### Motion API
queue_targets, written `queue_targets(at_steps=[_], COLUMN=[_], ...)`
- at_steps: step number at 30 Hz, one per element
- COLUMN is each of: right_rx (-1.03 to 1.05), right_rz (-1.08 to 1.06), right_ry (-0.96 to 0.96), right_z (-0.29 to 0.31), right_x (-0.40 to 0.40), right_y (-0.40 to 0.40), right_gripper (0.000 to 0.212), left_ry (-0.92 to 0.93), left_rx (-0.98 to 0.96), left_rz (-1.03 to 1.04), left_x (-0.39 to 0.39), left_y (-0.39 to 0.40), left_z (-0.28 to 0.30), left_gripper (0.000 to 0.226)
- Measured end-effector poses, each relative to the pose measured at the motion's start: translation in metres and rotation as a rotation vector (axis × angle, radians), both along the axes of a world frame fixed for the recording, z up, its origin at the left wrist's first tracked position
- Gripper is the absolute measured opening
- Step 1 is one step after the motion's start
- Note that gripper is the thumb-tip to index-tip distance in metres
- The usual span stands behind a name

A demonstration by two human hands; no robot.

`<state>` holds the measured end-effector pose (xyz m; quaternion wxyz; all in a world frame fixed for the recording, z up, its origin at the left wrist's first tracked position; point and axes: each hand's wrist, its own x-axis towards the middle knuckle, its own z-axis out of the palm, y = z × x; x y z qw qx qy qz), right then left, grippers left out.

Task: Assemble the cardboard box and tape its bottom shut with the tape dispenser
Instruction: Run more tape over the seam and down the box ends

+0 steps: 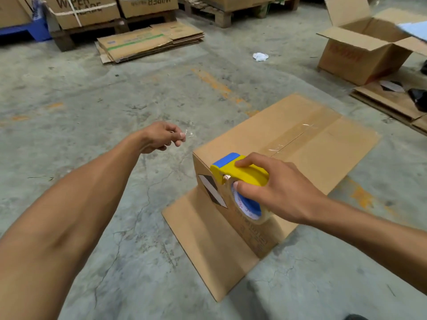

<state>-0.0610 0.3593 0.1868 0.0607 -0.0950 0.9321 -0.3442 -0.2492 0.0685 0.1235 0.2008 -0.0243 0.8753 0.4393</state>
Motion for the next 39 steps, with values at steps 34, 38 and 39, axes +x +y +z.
queue_targets(at_steps=[34,38,39], right_rx=[0.082,0.082,0.085], right_rz=[0.037,0.041,0.042], right_ry=[-0.008,-0.001,0.001], right_z=[-0.01,-0.011,-0.012], right_x=[0.004,0.003,0.003], right_y=[0.001,0.001,0.001], right_gripper=[0.036,0.035,0.035], left_ry=[-0.316,0.183,0.364], left_rx=[-0.375,-0.456,-0.413], left_rz=[-0.048,0.063,0.102], left_x=[0.011,0.02,0.026], left_y=[0.033,0.02,0.022], left_z=[-0.012,-0.029,-0.031], left_gripper=[0.064,0.052,0.041])
